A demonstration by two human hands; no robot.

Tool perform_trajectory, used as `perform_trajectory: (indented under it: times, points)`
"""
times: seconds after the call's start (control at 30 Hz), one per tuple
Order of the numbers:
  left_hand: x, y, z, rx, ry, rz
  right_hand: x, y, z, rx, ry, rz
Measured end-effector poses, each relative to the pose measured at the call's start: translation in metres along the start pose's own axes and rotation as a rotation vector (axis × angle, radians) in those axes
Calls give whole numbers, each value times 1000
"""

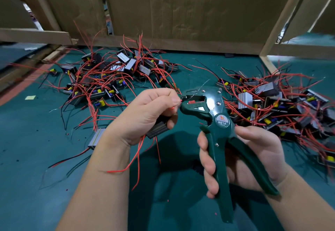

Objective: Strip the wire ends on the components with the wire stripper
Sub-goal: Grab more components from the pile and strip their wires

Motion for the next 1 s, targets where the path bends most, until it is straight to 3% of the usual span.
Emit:
perform_trajectory:
  times: [0.73,1.0]
  points:
    - [-5,7,2,-73,-56,12,-10,-5,2,13,-182,-129]
    - [-12,29,10,-292,-144,79,-23,-4,5,-78,-548,-224]
Point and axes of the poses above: each hand's wrist, its own z-axis towards the middle knuckle, its own x-axis out of the palm, y = z × x, the point moved 7 cm from there along z, towards the middle knuckle, and after that the axes turned 13 degrees about -x, right-handed, at the moved point
